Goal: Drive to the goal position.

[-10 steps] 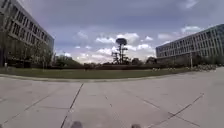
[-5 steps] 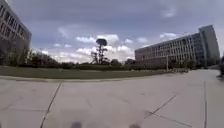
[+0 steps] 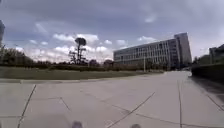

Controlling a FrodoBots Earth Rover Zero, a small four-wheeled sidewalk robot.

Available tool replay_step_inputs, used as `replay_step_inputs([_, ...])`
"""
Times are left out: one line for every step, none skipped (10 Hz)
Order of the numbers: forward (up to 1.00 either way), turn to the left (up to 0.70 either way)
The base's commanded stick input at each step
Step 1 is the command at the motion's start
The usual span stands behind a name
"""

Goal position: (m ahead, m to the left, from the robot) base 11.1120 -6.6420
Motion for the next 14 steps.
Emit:
replay_step_inputs([0.0,-0.7])
replay_step_inputs([0.0,-0.7])
replay_step_inputs([0.0,-0.7])
replay_step_inputs([0.0,-0.7])
replay_step_inputs([0.0,-0.7])
replay_step_inputs([0.0,-0.67])
replay_step_inputs([0.0,-0.17])
replay_step_inputs([0.0,0.0])
replay_step_inputs([0.0,0.0])
replay_step_inputs([0.0,0.0])
replay_step_inputs([0.0,-0.7])
replay_step_inputs([0.0,-0.7])
replay_step_inputs([0.0,-0.7])
replay_step_inputs([0.0,-0.7])
